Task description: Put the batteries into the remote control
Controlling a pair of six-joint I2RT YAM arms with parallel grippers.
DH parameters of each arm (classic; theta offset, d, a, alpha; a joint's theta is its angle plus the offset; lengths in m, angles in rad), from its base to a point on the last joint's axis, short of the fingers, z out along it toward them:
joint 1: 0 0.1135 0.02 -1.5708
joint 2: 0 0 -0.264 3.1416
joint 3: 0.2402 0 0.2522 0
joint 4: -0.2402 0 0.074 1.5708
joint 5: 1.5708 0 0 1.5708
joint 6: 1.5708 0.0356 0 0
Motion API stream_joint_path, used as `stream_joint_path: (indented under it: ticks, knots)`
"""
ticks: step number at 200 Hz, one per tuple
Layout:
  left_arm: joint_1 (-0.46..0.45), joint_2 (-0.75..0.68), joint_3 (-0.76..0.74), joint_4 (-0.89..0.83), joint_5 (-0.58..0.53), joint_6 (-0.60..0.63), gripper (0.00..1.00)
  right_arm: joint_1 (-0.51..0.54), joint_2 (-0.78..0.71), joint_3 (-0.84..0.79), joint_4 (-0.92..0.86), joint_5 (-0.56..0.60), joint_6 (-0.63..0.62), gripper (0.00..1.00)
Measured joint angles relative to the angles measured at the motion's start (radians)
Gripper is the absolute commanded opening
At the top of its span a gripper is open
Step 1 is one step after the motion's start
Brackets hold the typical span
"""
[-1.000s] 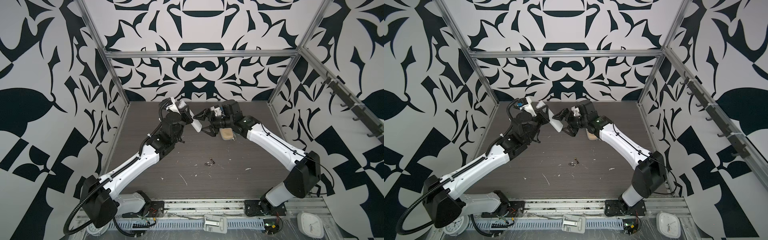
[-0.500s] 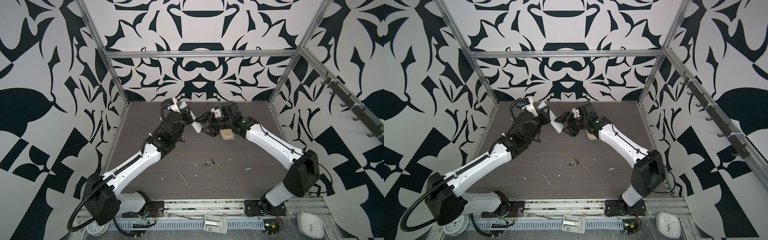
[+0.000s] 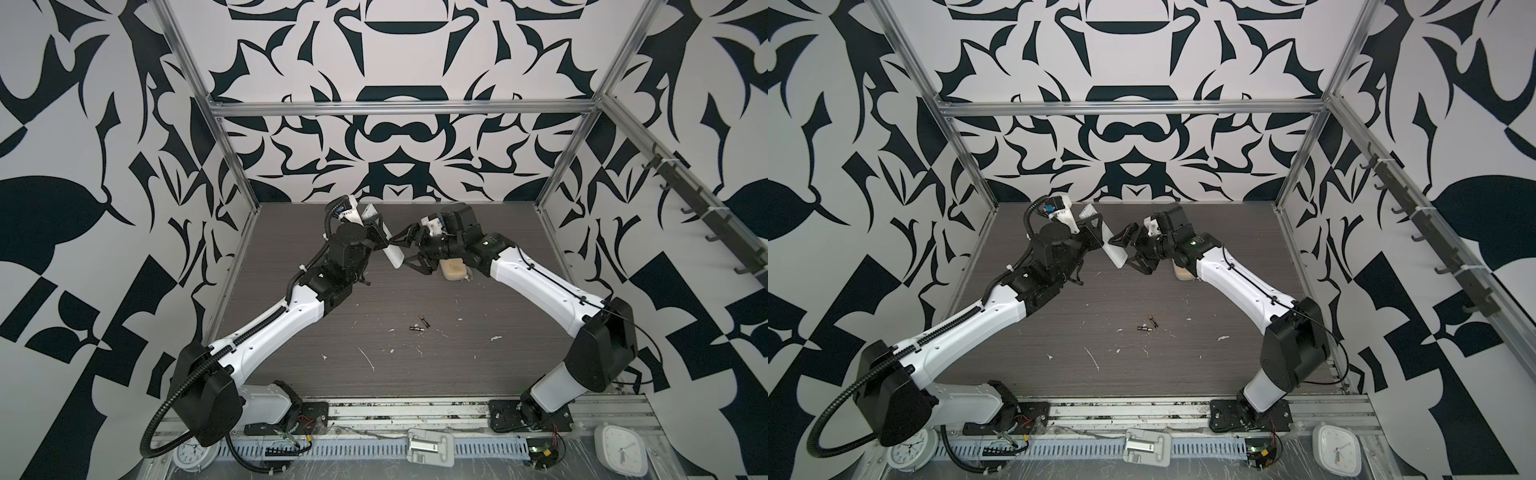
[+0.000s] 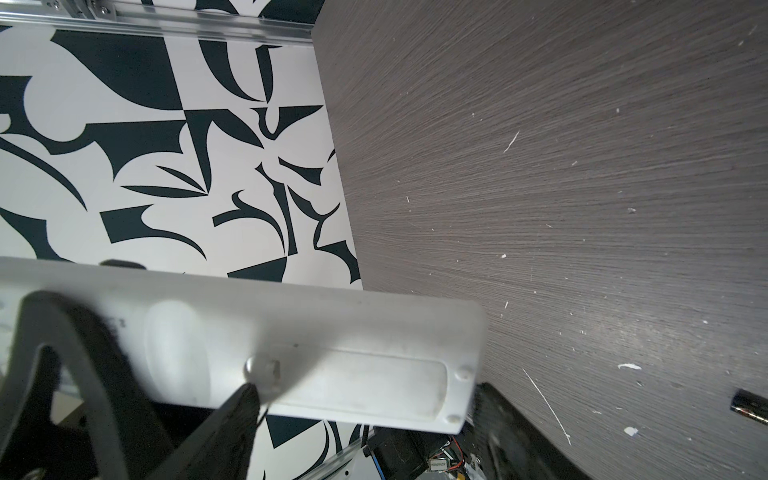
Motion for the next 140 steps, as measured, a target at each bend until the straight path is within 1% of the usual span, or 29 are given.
stream_joint_path:
  ticks: [94,140]
  knots:
    - [0.002,-0.001,0.000,-0.003,0.029,0.011,0.00,-0.011,0.000,0.001,-0.002,-0.001,0.007,0.84]
    - [0.002,-0.003,0.000,-0.006,0.052,0.014,0.00,-0.024,0.000,0.009,-0.020,0.002,0.010,0.82]
